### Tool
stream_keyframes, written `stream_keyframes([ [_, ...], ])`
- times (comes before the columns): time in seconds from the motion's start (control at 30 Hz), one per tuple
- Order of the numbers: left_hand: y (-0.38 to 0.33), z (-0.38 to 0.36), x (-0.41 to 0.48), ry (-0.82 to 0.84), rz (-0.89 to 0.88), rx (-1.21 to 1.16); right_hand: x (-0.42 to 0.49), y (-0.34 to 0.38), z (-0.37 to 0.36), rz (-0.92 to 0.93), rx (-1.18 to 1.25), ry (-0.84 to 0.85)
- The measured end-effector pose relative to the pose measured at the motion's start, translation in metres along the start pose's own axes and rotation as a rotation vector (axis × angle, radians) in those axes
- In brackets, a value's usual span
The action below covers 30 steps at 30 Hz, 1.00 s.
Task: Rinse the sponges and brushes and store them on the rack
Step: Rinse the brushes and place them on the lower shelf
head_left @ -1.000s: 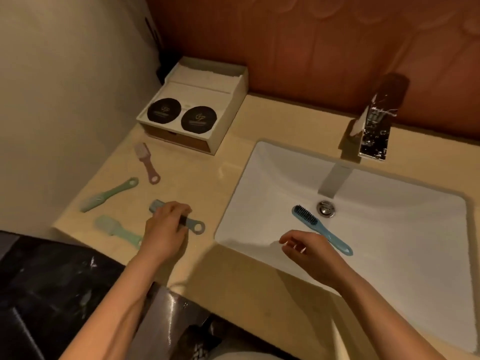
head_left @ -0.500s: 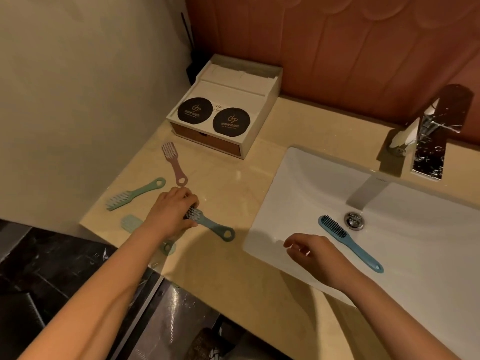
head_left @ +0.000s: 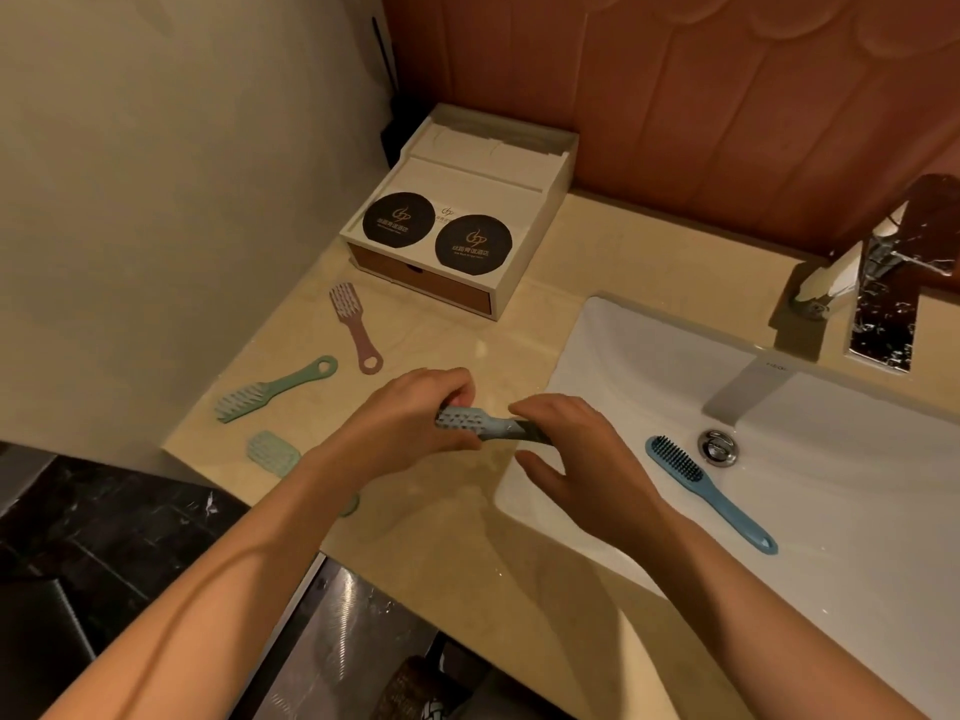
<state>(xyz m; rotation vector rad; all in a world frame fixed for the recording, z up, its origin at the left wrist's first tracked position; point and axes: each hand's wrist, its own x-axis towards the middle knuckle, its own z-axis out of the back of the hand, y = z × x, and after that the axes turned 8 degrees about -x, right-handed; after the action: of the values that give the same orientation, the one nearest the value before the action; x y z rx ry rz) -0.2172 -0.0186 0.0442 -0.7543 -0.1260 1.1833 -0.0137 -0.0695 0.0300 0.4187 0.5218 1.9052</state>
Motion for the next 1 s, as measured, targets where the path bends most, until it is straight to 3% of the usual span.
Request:
stream_keyframes([
  [0.1, -0.011, 0.008, 0.000, -0.017, -0.043, -0.029, 0.015, 0.007, 0.001, 0.052, -0.070, 0.029],
  [0.23, -0.011, 0.013, 0.000, -0.084, -0.076, -0.003, 0.018, 0.003, -0.001, -0.027, -0.034, 0.030],
  [0.37, 0.020, 0.015, 0.013, -0.302, 0.159, -0.271, 0.015, -0.017, -0.005, -0.182, -0.047, 0.078],
  [0.47, 0.059, 0.015, 0.030, -0.577, 0.447, -0.262, 0.010, -0.031, -0.005, -0.294, -0.077, 0.109],
  [0.53, 0.074, 0.018, 0.041, -0.656, 0.619, -0.181, 0.006, -0.038, -0.003, -0.335, -0.077, 0.092],
  [0.63, 0.085, 0.025, 0.059, -0.548, 0.788, -0.066, 0.004, -0.047, 0.001, -0.374, -0.053, 0.059],
  [0.77, 0.085, 0.028, 0.075, -0.368, 0.855, 0.040, 0.004, -0.055, 0.008, -0.408, -0.015, 0.049],
  [1.0, 0.076, 0.029, 0.082, -0.338, 0.947, 0.027, 0.000, -0.066, 0.013, -0.457, 0.030, 0.039],
])
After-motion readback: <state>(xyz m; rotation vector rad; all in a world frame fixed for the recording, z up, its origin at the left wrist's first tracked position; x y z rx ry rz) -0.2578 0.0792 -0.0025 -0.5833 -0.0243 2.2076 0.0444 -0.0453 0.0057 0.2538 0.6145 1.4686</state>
